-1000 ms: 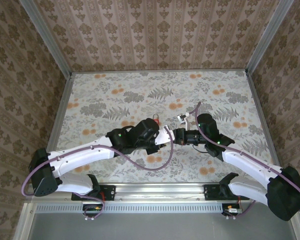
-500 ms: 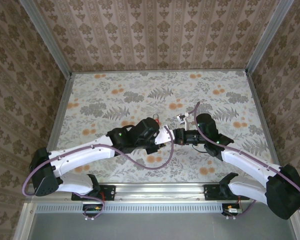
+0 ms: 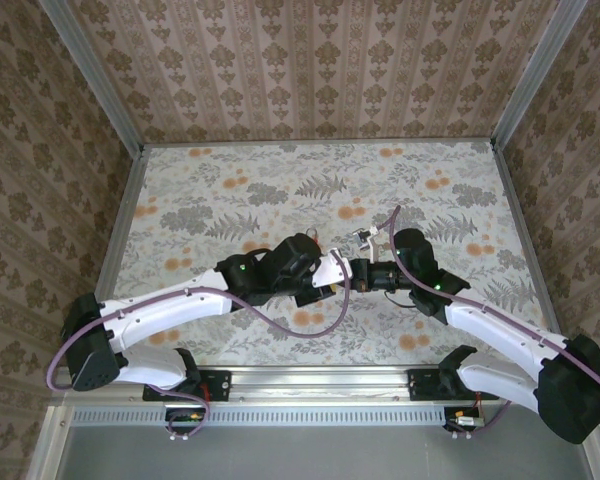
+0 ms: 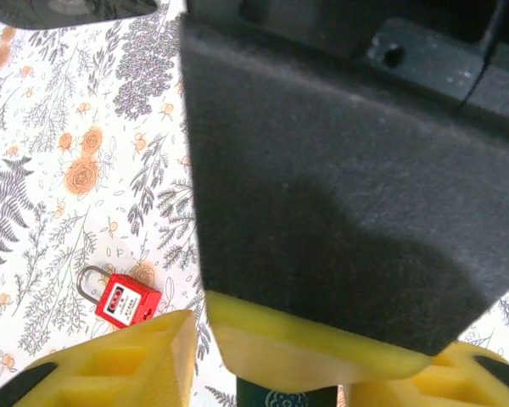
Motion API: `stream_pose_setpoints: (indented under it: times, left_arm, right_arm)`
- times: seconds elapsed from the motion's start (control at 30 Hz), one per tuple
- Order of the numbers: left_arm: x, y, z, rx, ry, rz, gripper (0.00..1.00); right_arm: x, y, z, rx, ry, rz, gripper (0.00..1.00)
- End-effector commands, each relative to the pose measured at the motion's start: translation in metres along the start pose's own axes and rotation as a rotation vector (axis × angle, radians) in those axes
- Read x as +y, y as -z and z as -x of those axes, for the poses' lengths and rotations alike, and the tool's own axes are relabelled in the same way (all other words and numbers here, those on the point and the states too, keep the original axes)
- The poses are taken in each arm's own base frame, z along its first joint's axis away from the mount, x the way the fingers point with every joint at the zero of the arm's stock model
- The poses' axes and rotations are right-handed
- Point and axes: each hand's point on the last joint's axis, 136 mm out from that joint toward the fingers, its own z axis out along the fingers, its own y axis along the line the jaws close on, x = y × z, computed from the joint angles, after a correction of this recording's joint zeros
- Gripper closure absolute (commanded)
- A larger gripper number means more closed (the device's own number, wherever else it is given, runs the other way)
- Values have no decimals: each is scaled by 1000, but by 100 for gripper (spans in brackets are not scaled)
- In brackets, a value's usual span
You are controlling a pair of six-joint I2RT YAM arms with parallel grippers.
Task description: Unlock with the key
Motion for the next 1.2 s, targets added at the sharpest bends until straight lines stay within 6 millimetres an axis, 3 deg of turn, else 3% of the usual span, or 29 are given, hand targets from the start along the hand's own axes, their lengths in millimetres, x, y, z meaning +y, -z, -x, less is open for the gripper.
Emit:
stream_pose_setpoints:
  times: [0.0, 0.13, 0.4, 0.53, 0.63, 0.77, 0.93, 1.17]
  left_arm:
    - [5, 6, 12, -30, 5, 24, 48]
    - [2, 10, 6, -18, 6, 34, 39]
    - [-5, 16, -6, 22, -8, 50, 36]
    - [4, 25, -21, 71, -16, 133, 38]
    - [15, 29, -32, 96, -11, 235, 47]
    - [18, 21, -38, 74, -12, 329, 49]
    - [26, 8, -29, 1, -41, 434, 46]
    - [37, 10, -2, -186, -51, 517, 36]
  right_arm:
    - [-9, 2, -2, -9, 17, -50, 85]
    - [-15, 3, 1, -24, 18, -80, 85]
    - [-24, 5, 16, -62, 12, -120, 85]
    - [-27, 14, 28, -96, -4, -141, 85]
    - [-24, 22, 34, -111, -15, -139, 86]
    - [-18, 27, 36, -110, -39, -127, 85]
    - [-12, 28, 37, -102, -78, -104, 85]
    - [-9, 28, 39, -108, -145, -97, 85]
